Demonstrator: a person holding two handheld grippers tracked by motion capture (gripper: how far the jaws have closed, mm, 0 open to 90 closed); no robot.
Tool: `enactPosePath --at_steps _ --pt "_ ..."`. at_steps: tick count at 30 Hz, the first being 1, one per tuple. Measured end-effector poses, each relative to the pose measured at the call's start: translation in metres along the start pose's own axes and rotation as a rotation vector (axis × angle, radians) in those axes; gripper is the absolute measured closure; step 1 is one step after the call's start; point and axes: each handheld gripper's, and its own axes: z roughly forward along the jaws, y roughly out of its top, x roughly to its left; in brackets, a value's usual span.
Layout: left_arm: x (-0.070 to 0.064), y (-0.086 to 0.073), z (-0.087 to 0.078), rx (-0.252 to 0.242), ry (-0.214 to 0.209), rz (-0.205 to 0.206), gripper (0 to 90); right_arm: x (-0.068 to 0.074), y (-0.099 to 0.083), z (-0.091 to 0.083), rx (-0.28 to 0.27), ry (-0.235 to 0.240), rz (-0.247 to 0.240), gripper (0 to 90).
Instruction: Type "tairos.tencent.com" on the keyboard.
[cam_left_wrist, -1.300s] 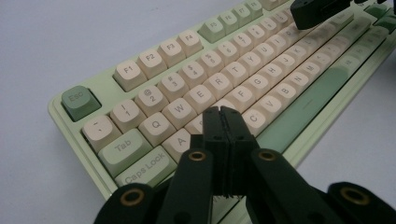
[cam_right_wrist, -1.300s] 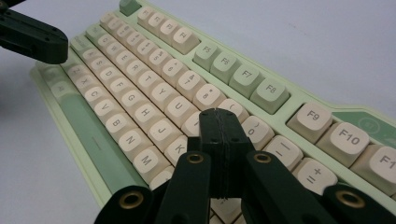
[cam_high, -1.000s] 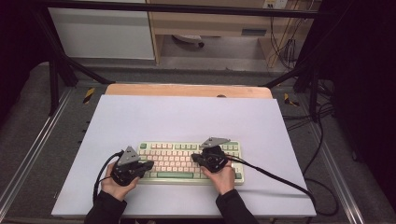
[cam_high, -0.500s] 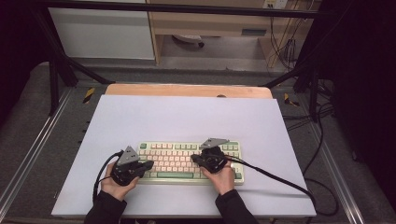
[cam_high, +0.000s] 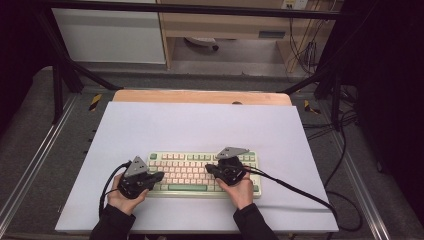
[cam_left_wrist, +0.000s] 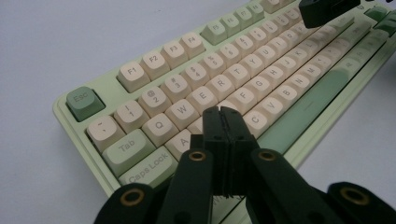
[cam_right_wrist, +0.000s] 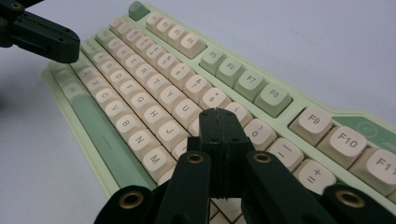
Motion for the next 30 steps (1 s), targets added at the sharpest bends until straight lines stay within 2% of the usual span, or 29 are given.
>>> enactPosePath --at_steps 8,19,30 --pt "0.000 0.000 0.000 0.000 -0.001 0.000 89.4 0.003 0.001 -0.006 -0.013 0.012 -0.011 90.0" --pt "0.000 0.000 0.000 -0.002 -0.001 -0.004 89.4 0.012 0.000 -0.003 -0.017 0.040 -0.022 90.0" --pt "0.002 0.001 0.000 -0.006 -0.004 -0.013 89.4 0.022 -0.006 0.005 0.013 0.080 -0.030 90.0"
